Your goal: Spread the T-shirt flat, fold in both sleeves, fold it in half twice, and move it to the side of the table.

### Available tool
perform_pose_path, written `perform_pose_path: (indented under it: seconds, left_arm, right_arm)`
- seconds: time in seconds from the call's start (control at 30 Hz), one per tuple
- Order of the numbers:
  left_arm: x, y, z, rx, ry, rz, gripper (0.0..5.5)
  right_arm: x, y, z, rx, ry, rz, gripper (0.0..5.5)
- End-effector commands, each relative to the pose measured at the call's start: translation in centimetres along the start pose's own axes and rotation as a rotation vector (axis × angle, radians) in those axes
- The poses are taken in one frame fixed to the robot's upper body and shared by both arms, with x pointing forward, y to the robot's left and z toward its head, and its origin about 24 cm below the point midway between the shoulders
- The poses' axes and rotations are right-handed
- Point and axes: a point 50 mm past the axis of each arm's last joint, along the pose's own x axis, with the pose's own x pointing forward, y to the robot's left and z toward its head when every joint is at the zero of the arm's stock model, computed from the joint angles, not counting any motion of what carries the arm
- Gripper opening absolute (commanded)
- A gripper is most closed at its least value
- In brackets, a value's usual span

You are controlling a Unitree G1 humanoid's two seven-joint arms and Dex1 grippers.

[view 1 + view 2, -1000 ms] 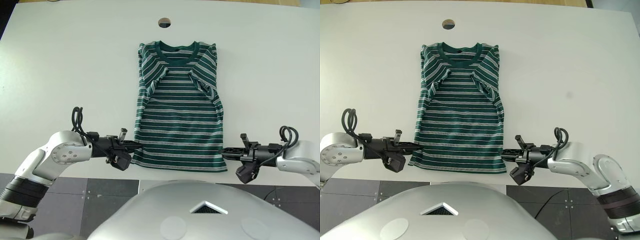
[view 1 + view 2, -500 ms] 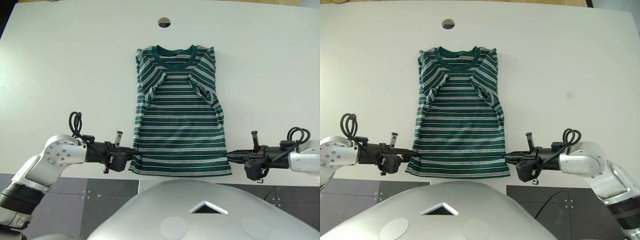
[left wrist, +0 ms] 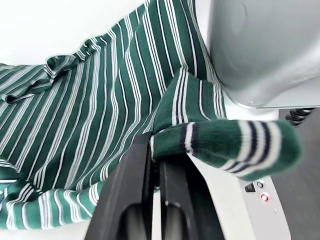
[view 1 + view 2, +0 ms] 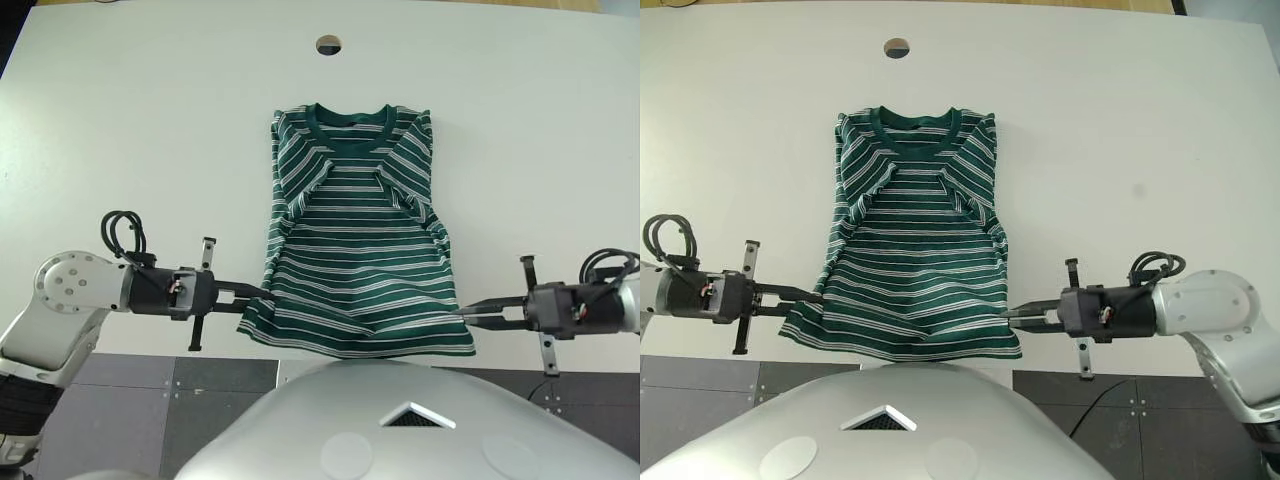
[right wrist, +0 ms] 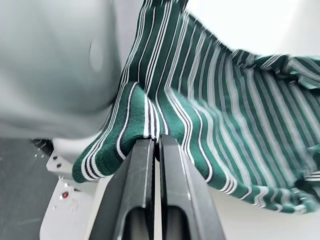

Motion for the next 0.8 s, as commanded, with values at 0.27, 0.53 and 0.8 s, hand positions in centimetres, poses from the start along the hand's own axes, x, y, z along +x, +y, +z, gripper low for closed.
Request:
perform_pose_path:
  seconds: [0.27, 0.53, 0.8]
  left_arm:
    - [0.9, 10.8, 0.3, -0.226, 0.008, 0.537, 0.1]
    - [1.9, 15.5, -1.5, -0.362, 0.066, 0.773, 0.1]
    - [3.6, 18.0, -2.6, -0.434, 0.049, 0.879, 0.34]
  right_arm:
    - [0.4, -8.7, -1.5, 0.054, 0.11, -0.505, 0.13]
    - [1.8, -13.8, -1.8, 0.236, 0.097, -0.635, 0.13]
    - [3.0, -18.3, -2.0, 0.405, 0.025, -0.73, 0.1]
